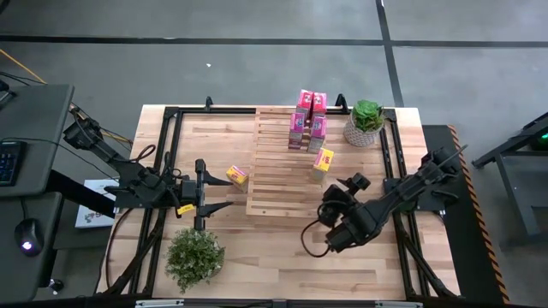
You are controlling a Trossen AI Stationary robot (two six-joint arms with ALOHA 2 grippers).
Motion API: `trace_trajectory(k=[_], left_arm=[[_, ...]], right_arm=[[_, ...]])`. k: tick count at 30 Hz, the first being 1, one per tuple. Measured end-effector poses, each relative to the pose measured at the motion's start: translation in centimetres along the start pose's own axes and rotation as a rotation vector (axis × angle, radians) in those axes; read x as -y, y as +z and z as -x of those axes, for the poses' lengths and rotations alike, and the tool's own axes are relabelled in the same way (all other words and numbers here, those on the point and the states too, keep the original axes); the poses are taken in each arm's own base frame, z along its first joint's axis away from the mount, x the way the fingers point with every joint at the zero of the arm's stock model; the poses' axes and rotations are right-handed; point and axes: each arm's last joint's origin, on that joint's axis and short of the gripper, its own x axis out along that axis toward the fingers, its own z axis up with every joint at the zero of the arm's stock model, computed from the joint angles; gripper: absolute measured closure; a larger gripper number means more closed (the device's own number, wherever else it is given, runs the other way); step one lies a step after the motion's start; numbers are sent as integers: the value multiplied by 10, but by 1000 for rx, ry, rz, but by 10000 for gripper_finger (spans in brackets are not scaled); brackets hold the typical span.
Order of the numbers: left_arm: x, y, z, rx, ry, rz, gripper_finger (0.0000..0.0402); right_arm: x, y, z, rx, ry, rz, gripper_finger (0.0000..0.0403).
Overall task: Stack cereal on shelf
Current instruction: Put the bottom yellow cereal box on the shelf
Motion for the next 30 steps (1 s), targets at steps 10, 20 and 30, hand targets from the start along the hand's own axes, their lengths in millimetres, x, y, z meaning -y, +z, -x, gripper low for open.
trace_trajectory(k=[10, 20, 30], left_arm=[[0, 0, 0, 0, 0, 0, 174], [0, 0, 0, -1, 0, -1, 174], [0, 0, 0, 1, 0, 1, 174]], right_arm=[[26, 8, 8, 50, -16, -6, 122], [34, 7, -4, 48, -65, 100, 349], [70, -31, -19, 137, 16, -98, 399]])
